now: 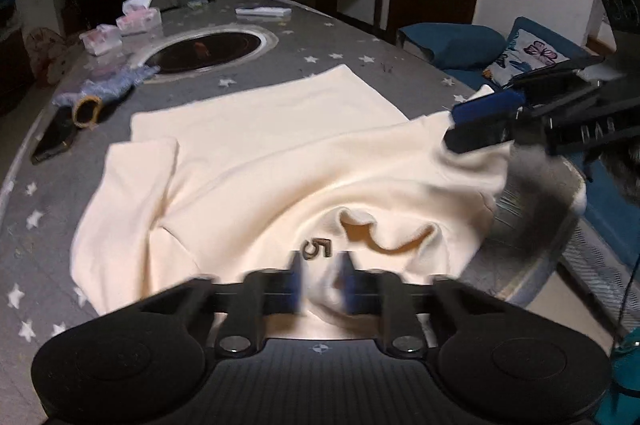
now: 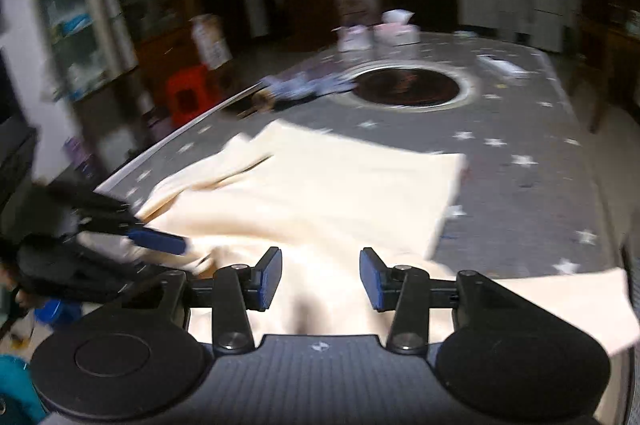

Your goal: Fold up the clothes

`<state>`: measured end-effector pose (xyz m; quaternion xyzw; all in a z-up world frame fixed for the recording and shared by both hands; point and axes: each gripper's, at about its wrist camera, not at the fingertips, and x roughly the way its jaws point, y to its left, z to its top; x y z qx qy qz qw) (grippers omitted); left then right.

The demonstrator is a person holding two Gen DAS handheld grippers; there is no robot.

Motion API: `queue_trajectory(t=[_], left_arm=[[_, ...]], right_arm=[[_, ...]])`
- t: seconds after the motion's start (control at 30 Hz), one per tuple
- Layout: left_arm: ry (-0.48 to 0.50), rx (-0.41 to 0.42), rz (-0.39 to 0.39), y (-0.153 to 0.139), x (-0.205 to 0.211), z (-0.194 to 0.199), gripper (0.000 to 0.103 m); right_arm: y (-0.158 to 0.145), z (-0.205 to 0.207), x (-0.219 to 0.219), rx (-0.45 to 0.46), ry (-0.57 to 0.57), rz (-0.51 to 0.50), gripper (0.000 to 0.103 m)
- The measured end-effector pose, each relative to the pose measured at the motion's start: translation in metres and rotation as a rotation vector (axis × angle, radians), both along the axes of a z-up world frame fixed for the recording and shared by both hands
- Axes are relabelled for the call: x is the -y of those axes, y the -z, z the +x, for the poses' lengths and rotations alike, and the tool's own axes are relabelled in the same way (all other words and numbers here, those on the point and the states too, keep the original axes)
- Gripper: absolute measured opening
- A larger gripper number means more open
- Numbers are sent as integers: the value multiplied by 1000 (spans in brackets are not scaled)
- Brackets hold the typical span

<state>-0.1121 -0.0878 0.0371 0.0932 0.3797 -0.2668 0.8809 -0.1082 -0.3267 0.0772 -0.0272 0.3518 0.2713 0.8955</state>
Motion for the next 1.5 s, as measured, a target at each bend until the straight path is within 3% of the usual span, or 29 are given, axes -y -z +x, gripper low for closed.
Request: queue_trajectory(t=[0.27, 0.67, 0.83, 0.9, 1.07, 1.27, 1.5], left_arm=[[60, 60, -73, -23, -16, -29, 4], [135, 25, -97, -16, -25, -52, 4], [136, 14, -97, -13, -27, -51, 4], [138, 13, -97, -13, -27, -51, 4], [148, 23, -101, -13, -29, -54, 4], [150, 10, -97, -10, -35, -55, 6], [163, 100, -109, -30, -28, -46, 7]], right_arm=[[8, -14, -36, -7, -155, -63, 44], [32, -35, -67, -37, -300, -170, 45], [40, -41, -72, -33, -303, -215, 37], [39, -43, -71, -37, -311, -222, 24], [34, -51, -65, -30, -283, -240, 6], [26, -70, -54, -37, -299, -225, 4], [18, -72, -48, -76, -337, -192, 7]])
